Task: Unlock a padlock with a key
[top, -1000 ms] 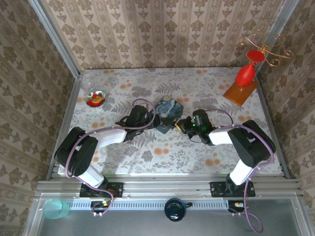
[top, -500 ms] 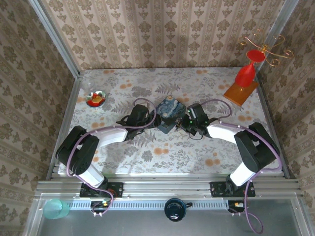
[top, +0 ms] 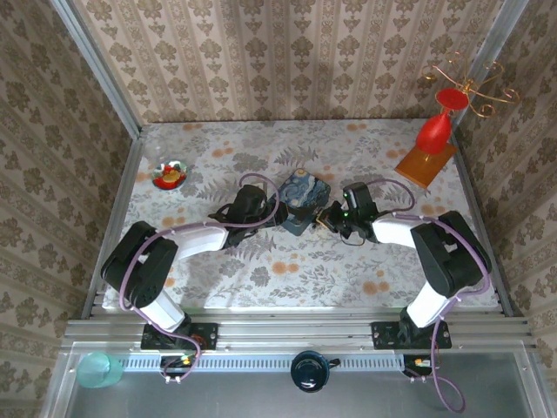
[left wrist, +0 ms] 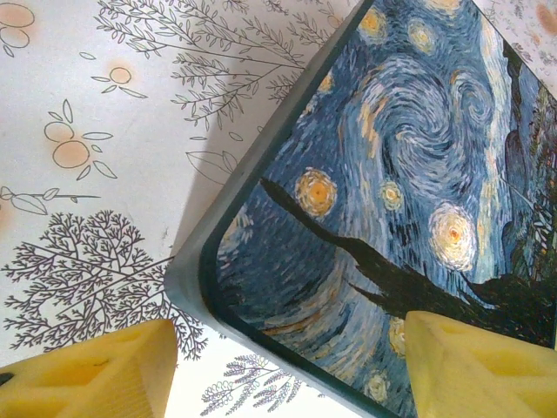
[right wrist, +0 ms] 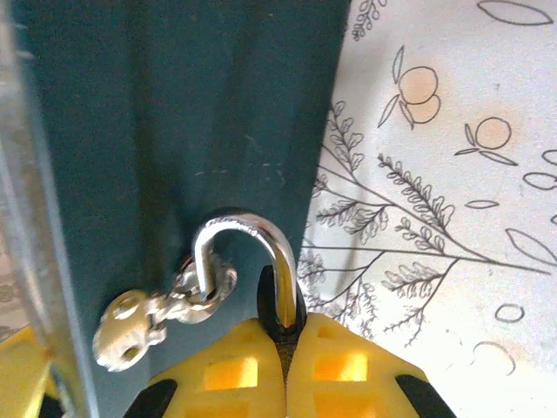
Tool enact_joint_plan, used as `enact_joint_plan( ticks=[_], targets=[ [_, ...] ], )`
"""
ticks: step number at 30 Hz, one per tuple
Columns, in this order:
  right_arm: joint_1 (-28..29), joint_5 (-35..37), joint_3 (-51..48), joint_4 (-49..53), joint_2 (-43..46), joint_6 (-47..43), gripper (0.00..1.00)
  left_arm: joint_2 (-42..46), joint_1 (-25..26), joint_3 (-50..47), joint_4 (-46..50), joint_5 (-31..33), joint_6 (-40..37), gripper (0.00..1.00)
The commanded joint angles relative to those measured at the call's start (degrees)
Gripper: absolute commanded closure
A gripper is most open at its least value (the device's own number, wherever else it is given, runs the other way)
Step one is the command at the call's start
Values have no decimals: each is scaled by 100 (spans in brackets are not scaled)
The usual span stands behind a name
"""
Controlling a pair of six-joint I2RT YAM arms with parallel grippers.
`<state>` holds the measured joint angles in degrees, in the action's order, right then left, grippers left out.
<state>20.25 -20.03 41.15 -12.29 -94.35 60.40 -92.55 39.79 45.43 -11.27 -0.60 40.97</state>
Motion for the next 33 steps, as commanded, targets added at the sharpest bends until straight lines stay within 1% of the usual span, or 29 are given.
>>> enact_joint_plan(
  ticks=[1, 4, 8, 14, 18, 23, 25, 27, 30, 33],
  targets=[
    [-113, 12, -57, -220, 345, 133, 100, -307, -26, -177, 1048, 333, -99, 32],
    [-92, -45, 0, -124, 369, -6, 100, -316, -28, -170, 1040, 324, -98, 32],
    [-80, 75, 43, 184, 245, -135, 100, -318, -27, -157, 1054, 319, -104, 32],
    [-113, 655, 125, 883, 8, -338, 100, -316, -28, -142, 1102, 356, -98, 32],
    [-83, 417, 244, 785, -408, -184, 100, -367, -33, -157, 1088, 372, -81, 32],
    [-113, 136, -74, -294, -437, 223, 100, -369, -37, -162, 1074, 350, -55, 32],
    [-155, -104, -260, -1006, -459, 486, 100, -362, -39, -178, 1074, 359, -55, 32],
    [-223, -373, -539, -2037, -542, 865, 100, -360, -33, -179, 1074, 350, -63, 32],
    [-295, -675, -796, -3234, -683, 1367, 100, -373, -41, -181, 1074, 344, -55, 32],
    [-346, -765, -929, -3715, -709, 1638, 100, -369, -42, -166, 1074, 341, -54, 32]
  ],
)
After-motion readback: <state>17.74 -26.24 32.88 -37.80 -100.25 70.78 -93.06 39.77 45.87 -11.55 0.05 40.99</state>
